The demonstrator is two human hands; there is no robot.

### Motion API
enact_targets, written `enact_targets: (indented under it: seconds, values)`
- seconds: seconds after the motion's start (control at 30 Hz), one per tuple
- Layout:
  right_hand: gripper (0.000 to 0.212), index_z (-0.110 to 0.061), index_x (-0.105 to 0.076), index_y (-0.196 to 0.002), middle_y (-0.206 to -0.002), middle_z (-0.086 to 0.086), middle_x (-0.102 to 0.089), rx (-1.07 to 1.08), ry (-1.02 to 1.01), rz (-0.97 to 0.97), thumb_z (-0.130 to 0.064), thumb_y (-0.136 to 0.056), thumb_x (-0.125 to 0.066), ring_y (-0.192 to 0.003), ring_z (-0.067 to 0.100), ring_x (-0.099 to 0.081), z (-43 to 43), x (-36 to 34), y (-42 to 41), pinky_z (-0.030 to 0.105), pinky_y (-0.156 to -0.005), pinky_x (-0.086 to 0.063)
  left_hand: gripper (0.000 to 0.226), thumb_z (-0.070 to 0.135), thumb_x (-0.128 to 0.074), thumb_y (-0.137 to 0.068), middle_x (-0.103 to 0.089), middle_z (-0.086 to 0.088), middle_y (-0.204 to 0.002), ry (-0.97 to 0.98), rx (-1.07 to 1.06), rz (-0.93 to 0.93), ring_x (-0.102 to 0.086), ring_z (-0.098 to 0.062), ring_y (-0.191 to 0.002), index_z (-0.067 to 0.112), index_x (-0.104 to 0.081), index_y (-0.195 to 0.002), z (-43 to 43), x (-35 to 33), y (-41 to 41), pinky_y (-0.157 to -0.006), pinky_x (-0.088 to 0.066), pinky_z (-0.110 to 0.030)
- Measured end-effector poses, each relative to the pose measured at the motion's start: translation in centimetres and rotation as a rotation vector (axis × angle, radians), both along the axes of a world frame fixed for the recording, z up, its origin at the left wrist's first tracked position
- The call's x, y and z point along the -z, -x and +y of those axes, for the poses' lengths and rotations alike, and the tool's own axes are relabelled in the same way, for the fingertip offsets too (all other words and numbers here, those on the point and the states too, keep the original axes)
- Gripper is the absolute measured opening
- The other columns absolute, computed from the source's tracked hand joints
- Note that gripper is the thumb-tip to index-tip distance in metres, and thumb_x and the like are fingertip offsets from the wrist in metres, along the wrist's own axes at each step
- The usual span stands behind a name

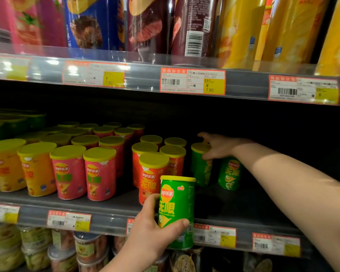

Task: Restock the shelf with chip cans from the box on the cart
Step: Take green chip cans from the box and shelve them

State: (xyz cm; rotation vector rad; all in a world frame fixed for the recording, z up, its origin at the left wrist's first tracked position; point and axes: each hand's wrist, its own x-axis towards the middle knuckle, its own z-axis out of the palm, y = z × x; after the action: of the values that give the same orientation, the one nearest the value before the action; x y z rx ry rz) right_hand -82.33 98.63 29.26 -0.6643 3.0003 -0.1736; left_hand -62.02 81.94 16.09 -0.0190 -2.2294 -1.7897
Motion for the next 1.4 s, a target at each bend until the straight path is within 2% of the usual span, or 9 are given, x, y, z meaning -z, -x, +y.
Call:
enact_targets:
  seconds: [0.1,0.3,0.5,0.63,0.83,1.07,1.23,1.3,1.4]
  values:
    - [0.090,-0.032,-0.009,-0.151,-0.158,0.005,-0.016,0.031,-0.011,0.022,-0.055,-0.082,-0.063,-0.142,0.027,-0.024,0.3,0.2,0.1,0.037,-0.109,-0.031,0.075,0.062,-0.071,-0.036,-0.070,0.016,-0.085,-0.002,-0.016,-0.012,-0.066,-0.001,-0.078,0.034,-0.051,-0.102,0.1,0.0,0.1,-0.074,-0.054,-0.021]
    - [0.088,-0.028,-0.014,-0.151,-0.155,0.006,-0.023,0.014,-0.028,0.076,-0.047,-0.082,-0.067,-0.137,0.027,-0.032,0.4,0.7,0.4,0.035,-0.107,-0.036,0.074,0.060,-0.073,-0.036,-0.069,0.020,-0.087,-0.033,-0.014,-0.023,-0.067,-0.008,-0.080,0.035,-0.050,-0.102,0.2,0.0,0.2,-0.082,-0.056,-0.034]
    - [0.070,-0.024,-0.033,-0.144,-0.139,0.005,-0.047,-0.051,0.064,0.089,-0.031,-0.085,-0.069,-0.119,0.022,-0.050,0.4,1.5,0.6,0.024,-0.087,-0.040,0.073,0.058,-0.072,-0.035,-0.069,0.021,-0.086,-0.064,-0.001,-0.030,-0.067,-0.007,-0.079,0.034,-0.050,-0.101,0.4,-0.2,-0.1,-0.074,-0.055,-0.022]
    - [0.086,-0.026,-0.021,-0.149,-0.150,0.006,-0.033,0.000,0.085,0.032,-0.035,-0.080,-0.073,-0.132,0.026,-0.039,1.6,0.8,0.5,0.032,-0.099,-0.040,0.074,0.058,-0.072,-0.035,-0.069,0.023,-0.086,-0.063,-0.006,-0.038,-0.067,-0.006,-0.077,0.034,-0.049,-0.101,0.4,-0.2,0.0,-0.068,-0.054,-0.018]
    - [0.098,-0.021,-0.017,-0.151,-0.155,0.008,-0.025,0.239,-0.097,-0.042,-0.052,-0.076,-0.071,-0.137,0.027,-0.033,5.7,-0.6,0.2,0.033,-0.107,-0.037,0.072,0.059,-0.073,-0.036,-0.070,0.017,-0.088,-0.037,-0.029,-0.046,-0.069,-0.011,-0.082,0.038,-0.050,-0.101,0.2,0.3,0.4,-0.081,-0.056,-0.038]
    - [0.067,-0.018,-0.035,-0.143,-0.139,0.011,-0.043,0.167,0.084,0.056,-0.017,-0.084,-0.068,-0.121,0.025,-0.048,6.3,1.3,0.4,0.026,-0.090,-0.042,0.072,0.057,-0.074,-0.037,-0.071,0.013,-0.088,-0.060,-0.010,-0.046,-0.069,-0.013,-0.082,0.033,-0.052,-0.101,0.6,-0.1,0.4,-0.082,-0.056,-0.041]
    - [0.067,-0.020,-0.036,-0.143,-0.145,0.009,-0.035,0.138,0.132,0.115,-0.016,-0.083,-0.067,-0.126,0.026,-0.043,6.1,1.5,0.1,0.025,-0.092,-0.040,0.064,0.049,-0.078,-0.043,-0.071,0.012,-0.084,-0.049,-0.012,-0.009,-0.067,-0.002,-0.075,0.035,-0.051,-0.099,1.3,-0.8,0.4,-0.061,-0.051,-0.015]
    - [0.058,-0.020,-0.043,-0.138,-0.145,0.008,-0.035,0.126,0.273,0.202,-0.023,-0.085,-0.067,-0.127,0.025,-0.043,5.6,1.3,-0.8,0.024,-0.093,-0.039,0.051,0.037,-0.080,-0.058,-0.069,0.021,-0.082,-0.038,-0.003,0.023,-0.065,0.005,-0.074,0.033,-0.049,-0.098,1.8,-1.3,0.5,-0.057,-0.047,-0.009]
    - [0.024,-0.025,-0.057,-0.110,-0.118,0.008,-0.058,0.026,0.641,0.137,-0.031,-0.088,-0.064,-0.098,0.019,-0.058,4.3,0.8,-4.1,0.023,-0.076,-0.044,0.051,0.028,-0.084,-0.065,-0.067,0.027,-0.083,0.004,0.028,0.075,-0.065,0.004,-0.071,0.031,-0.047,-0.100,2.7,-2.2,0.8,-0.058,-0.047,-0.008]
